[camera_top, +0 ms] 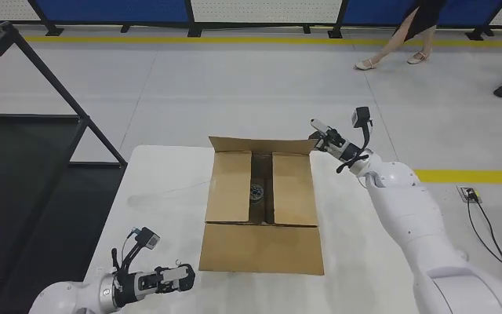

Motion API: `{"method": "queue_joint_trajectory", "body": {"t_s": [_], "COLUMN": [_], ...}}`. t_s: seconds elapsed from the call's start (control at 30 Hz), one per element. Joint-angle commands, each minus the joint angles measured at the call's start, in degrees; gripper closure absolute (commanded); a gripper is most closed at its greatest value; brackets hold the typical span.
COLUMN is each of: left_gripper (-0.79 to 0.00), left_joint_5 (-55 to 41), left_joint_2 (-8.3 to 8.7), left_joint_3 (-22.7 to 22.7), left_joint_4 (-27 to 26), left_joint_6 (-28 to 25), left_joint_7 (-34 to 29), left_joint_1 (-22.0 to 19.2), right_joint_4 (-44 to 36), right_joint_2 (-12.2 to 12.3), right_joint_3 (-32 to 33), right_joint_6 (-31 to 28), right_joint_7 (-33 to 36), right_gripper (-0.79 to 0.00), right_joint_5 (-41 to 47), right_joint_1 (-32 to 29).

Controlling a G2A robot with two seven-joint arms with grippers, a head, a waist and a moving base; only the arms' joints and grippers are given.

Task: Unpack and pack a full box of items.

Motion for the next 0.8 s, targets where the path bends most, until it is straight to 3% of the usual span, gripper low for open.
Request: {"method": "queue_joint_trajectory", "body": {"t_s": [0.0, 0.2, 0.77], "left_gripper": [-0.785, -0.785, -0.785], "left_joint_5": [1.46, 1.93, -1.46], "left_joint_2": [-0.07, -0.13, 0.24], "left_joint_3": [1.52, 4.03, 3.63], "left_joint_4": [0.0, -0.16, -4.03], "left_joint_6": [0.25, -0.03, -1.03], "left_joint_7": [1.82, 3.84, 7.75], "left_joint_1": [-0.63, -1.61, -2.94], "right_joint_4": [-0.29, -1.04, -3.73], "right_joint_2": [0.05, 0.36, 1.21], "right_joint_3": [-0.12, -0.17, -0.79], "right_joint_6": [-0.03, -0.43, -0.85], "right_joint_7": [-0.25, 0.3, 2.38], "right_gripper": [-0.785, -0.785, -0.785], "right_joint_5": [-0.34, -0.69, -2.5], "right_joint_1": [-0.1, -0.4, -0.61]}}
